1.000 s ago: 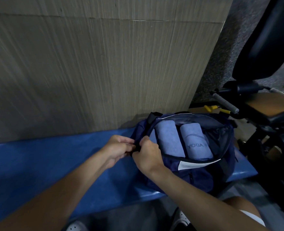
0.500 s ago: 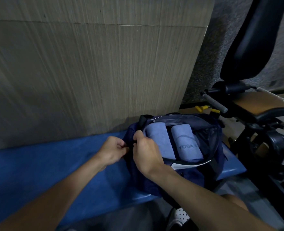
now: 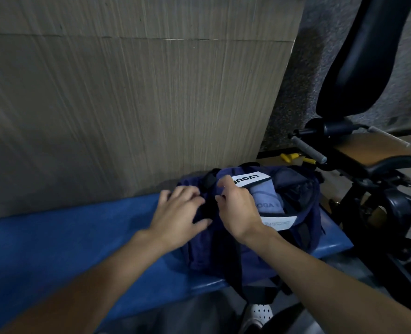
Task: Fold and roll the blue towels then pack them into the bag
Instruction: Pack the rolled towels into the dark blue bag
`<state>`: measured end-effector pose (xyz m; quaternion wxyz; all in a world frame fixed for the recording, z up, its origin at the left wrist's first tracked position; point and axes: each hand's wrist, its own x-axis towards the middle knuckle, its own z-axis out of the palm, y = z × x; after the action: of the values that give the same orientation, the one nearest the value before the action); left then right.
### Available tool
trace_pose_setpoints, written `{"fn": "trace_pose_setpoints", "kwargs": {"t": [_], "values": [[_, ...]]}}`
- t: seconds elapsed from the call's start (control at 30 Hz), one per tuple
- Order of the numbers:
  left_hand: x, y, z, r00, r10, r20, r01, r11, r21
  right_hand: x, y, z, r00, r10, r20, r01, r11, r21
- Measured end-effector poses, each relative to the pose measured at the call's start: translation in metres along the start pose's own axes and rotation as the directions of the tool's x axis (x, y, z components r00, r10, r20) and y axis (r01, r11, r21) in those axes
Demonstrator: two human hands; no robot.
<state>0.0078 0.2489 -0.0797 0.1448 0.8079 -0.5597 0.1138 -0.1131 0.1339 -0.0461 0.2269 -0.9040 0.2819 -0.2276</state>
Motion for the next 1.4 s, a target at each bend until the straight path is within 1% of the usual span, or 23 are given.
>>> {"fn": "trace_pose_setpoints", "kwargs": {"t": [0.03, 0.07, 0.17, 0.23, 0.27, 0.37, 0.43, 0.57, 0.7, 0.77, 0.87, 0.93, 1.0, 1.03, 1.1, 1.13, 1.17, 1.2, 1.23, 1.3, 1.4], "values": [[0.003, 0.005, 0.004, 0.999, 0.031, -0.01, -0.031, 0.999, 0.042, 0.001, 0.002, -0.002, 1.0, -0.014, 0.002, 0.014, 1.0, 0.014], [0.006, 0.006, 0.008, 0.999, 0.032, -0.016, -0.031, 0.998, 0.046, 0.002, 0.004, -0.003, 1.0, -0.03, 0.004, 0.03, 0.999, 0.023], [0.011, 0.004, 0.015, 0.999, 0.007, -0.033, -0.009, 0.998, -0.056, 0.001, 0.012, -0.006, 0.999, -0.04, 0.023, 0.04, 0.999, -0.027], [0.009, -0.005, 0.016, 0.998, 0.049, -0.029, -0.05, 0.998, -0.037, 0.002, 0.023, -0.012, 1.0, 0.013, -0.001, -0.013, 0.999, -0.043], [0.007, -0.011, 0.015, 0.999, 0.046, -0.018, -0.047, 0.998, -0.037, 0.003, 0.029, -0.018, 0.998, 0.052, -0.031, -0.053, 0.998, -0.035], [0.002, -0.031, 0.009, 1.0, -0.024, 0.008, 0.025, 0.999, -0.038, 0.006, 0.047, -0.038, 0.985, 0.136, -0.111, -0.139, 0.99, -0.018], [0.001, -0.042, 0.006, 0.998, -0.065, 0.021, 0.065, 0.998, 0.002, 0.008, 0.056, -0.048, 0.978, 0.152, -0.146, -0.164, 0.984, -0.071], [0.005, -0.057, -0.003, 0.997, -0.071, 0.004, 0.07, 0.995, 0.065, 0.014, 0.068, -0.063, 0.957, 0.201, -0.21, -0.235, 0.961, -0.148], [0.001, -0.07, -0.011, 0.994, -0.109, 0.014, 0.107, 0.99, 0.087, 0.021, 0.088, -0.09, 0.913, 0.266, -0.309, -0.334, 0.923, -0.193], [-0.004, -0.079, -0.016, 0.99, -0.143, 0.014, 0.142, 0.988, 0.059, 0.023, 0.096, -0.103, 0.902, 0.282, -0.329, -0.351, 0.92, -0.173], [-0.009, -0.091, -0.025, 0.981, -0.191, 0.02, 0.19, 0.981, 0.045, 0.023, 0.096, -0.103, 0.903, 0.297, -0.311, -0.353, 0.925, -0.14], [-0.012, -0.098, -0.03, 0.977, -0.209, 0.034, 0.206, 0.976, 0.073, 0.023, 0.094, -0.09, 0.92, 0.263, -0.29, -0.325, 0.926, -0.193], [-0.015, -0.102, -0.033, 0.968, -0.242, 0.069, 0.233, 0.966, 0.11, 0.025, 0.093, -0.077, 0.955, 0.186, -0.23, -0.259, 0.902, -0.345], [-0.017, -0.103, -0.035, 0.965, -0.246, 0.091, 0.232, 0.963, 0.134, 0.026, 0.092, -0.073, 0.976, 0.133, -0.175, -0.198, 0.877, -0.438], [-0.017, -0.104, -0.034, 0.964, -0.222, 0.143, 0.193, 0.962, 0.192, 0.026, 0.089, -0.07, 1.0, -0.007, -0.008, 0.001, 0.845, -0.536], [-0.016, -0.103, -0.033, 0.965, -0.204, 0.166, 0.169, 0.964, 0.206, 0.026, 0.087, -0.068, 0.994, -0.064, 0.086, 0.102, 0.825, -0.556], [-0.016, -0.099, -0.032, 0.962, -0.18, 0.203, 0.139, 0.969, 0.203, 0.025, 0.086, -0.065, 0.982, -0.092, 0.166, 0.173, 0.793, -0.584], [-0.016, -0.097, -0.03, 0.957, -0.165, 0.238, 0.119, 0.974, 0.194, 0.024, 0.085, -0.062, 0.971, -0.092, 0.221, 0.212, 0.757, -0.618], [-0.017, -0.094, -0.028, 0.951, -0.153, 0.268, 0.101, 0.975, 0.199, 0.023, 0.086, -0.058, 0.965, -0.081, 0.249, 0.228, 0.723, -0.652], [-0.02, -0.091, -0.023, 0.946, -0.141, 0.293, 0.074, 0.971, 0.228, 0.024, 0.088, -0.053, 0.968, -0.068, 0.242, 0.222, 0.683, -0.696], [-0.024, -0.098, -0.021, 0.976, -0.115, 0.183, 0.075, 0.974, 0.214, 0.025, 0.092, -0.049, 0.977, -0.137, 0.161, 0.212, 0.671, -0.711]]}}
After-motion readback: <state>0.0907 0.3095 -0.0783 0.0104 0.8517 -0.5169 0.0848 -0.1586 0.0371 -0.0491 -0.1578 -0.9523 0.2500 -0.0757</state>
